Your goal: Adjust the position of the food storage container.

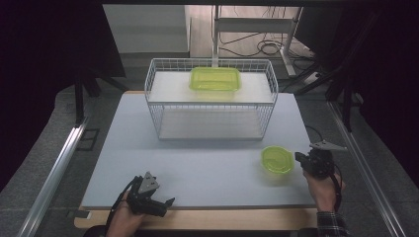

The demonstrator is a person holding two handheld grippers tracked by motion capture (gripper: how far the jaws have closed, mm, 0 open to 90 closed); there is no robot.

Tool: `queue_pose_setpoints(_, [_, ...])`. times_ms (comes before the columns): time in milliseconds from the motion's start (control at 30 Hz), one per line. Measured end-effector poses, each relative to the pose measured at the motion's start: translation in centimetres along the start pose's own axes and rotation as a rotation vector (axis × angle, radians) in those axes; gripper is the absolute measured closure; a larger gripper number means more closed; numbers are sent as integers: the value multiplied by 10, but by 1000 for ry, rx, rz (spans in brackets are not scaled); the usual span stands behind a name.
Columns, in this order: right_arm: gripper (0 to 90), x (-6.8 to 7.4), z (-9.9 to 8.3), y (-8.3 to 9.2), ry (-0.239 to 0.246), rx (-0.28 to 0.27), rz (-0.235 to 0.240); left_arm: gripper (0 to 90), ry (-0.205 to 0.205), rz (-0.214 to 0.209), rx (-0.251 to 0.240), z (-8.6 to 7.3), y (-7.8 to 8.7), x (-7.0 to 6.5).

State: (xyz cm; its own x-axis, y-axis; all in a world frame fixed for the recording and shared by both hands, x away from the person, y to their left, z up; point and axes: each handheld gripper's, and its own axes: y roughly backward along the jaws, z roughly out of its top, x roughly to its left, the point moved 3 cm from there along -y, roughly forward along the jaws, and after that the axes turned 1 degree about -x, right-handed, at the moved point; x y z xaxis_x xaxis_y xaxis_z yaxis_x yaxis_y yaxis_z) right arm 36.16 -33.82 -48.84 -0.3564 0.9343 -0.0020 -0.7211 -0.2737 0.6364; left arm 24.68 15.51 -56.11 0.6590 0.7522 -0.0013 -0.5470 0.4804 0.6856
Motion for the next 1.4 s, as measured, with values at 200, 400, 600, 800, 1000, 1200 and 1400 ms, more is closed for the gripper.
queue_pose_setpoints(200, [874,4,-4,-4,11,22,3,29,-7,0,6,0,-1,-1])
queue_pose_setpoints(400, [872,10,-5,-6,16,34,16,29,-12,-2,11,0,-1,-1])
queue_pose_setpoints(600, [872,19,-4,-9,25,41,38,29,-13,-2,14,0,-2,-2])
queue_pose_setpoints(800, [867,29,-3,-12,35,48,59,29,-14,-4,17,0,-2,-2])
queue_pose_setpoints(1000, [867,44,-1,-17,49,57,94,29,-14,-4,17,0,-2,-2])
queue_pose_setpoints(1200, [867,48,-1,-18,64,59,100,30,-14,-4,18,0,-2,-2])
queue_pose_setpoints(1400, [871,45,4,-6,45,6,102,30,-16,-4,20,0,-3,-2])
